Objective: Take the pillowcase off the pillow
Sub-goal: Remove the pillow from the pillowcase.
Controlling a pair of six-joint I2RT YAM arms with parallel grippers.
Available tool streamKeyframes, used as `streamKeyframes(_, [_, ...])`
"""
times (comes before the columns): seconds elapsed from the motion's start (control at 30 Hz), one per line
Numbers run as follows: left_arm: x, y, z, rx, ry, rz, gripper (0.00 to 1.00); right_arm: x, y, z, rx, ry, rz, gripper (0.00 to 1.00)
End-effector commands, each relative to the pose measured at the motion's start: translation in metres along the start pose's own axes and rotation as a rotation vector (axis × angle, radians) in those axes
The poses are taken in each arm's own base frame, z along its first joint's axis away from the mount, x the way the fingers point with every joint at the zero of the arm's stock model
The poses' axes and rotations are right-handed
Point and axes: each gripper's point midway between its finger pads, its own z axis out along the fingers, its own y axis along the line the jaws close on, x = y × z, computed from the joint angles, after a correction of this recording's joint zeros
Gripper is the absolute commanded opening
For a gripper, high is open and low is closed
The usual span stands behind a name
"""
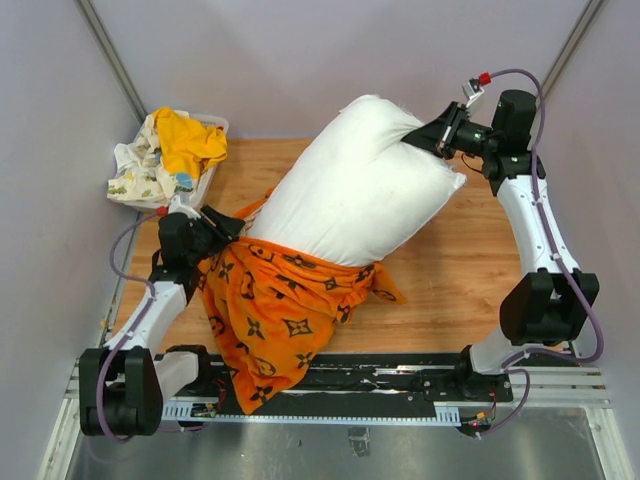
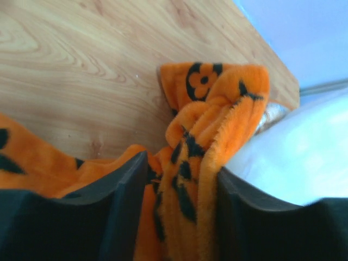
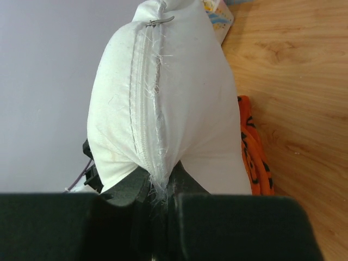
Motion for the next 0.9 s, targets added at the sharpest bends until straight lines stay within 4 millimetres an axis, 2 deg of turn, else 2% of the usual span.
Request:
streamKeyframes(0.0, [-0.035,0.015,0.001,-0.168,0.007,0.122,0.61,-0.067,0.04,-0.036,-0.006,-0.282,-0.249,0.01])
streamKeyframes(0.13, [-0.077,-0.02,-0.002,-0.195,-0.063,0.201,0.65,-0.059,0.035,-0.033,0.02,-0.263,-0.261,0.01])
streamKeyframes(0.2, [-0.093,-0.044,-0.006,-0.197,-0.122,0.245,0.75,-0.058,0.038,-0.036,0.031,-0.275,-0.276,0.01])
streamKeyframes(0.23, [-0.098,-0.056,-0.007,-0.195,-0.142,0.266,0.83,-0.06,0.039,-0.039,0.044,-0.289,-0.286,0.01])
streamKeyframes(0.3, [-0.103,-0.086,-0.008,-0.15,-0.154,0.316,0.85,-0.062,0.043,-0.045,0.075,-0.31,-0.306,0.01])
streamKeyframes(0.37, [-0.092,-0.122,-0.008,-0.059,-0.122,0.401,0.86,-0.065,0.045,-0.054,0.125,-0.348,-0.331,0.01])
streamKeyframes(0.43, [-0.06,-0.164,-0.006,0.107,-0.023,0.508,0.86,-0.072,0.035,-0.066,0.221,-0.415,-0.317,0.01])
streamKeyframes(0.53, [0.016,-0.216,-0.014,0.415,0.214,0.631,0.84,-0.085,0.014,-0.094,0.321,-0.524,-0.224,0.01])
streamKeyframes(0.6, [0.061,-0.231,-0.022,0.489,0.283,0.744,0.85,-0.09,-0.001,-0.109,0.361,-0.572,-0.152,0.01])
streamKeyframes(0.63, [0.093,-0.239,-0.032,0.536,0.324,0.82,0.85,-0.091,-0.007,-0.117,0.381,-0.595,-0.129,0.01])
streamKeyframes(0.7, [0.137,-0.244,-0.046,0.599,0.38,0.982,0.87,-0.09,-0.015,-0.127,0.417,-0.629,-0.11,0.01])
streamKeyframes(0.77, [0.169,-0.246,-0.056,0.635,0.438,1.048,0.87,-0.09,-0.015,-0.134,0.438,-0.653,-0.121,0.01])
streamKeyframes(0.87, [0.198,-0.247,-0.06,0.68,0.491,1.077,0.87,-0.09,-0.012,-0.134,0.433,-0.659,-0.129,0.01])
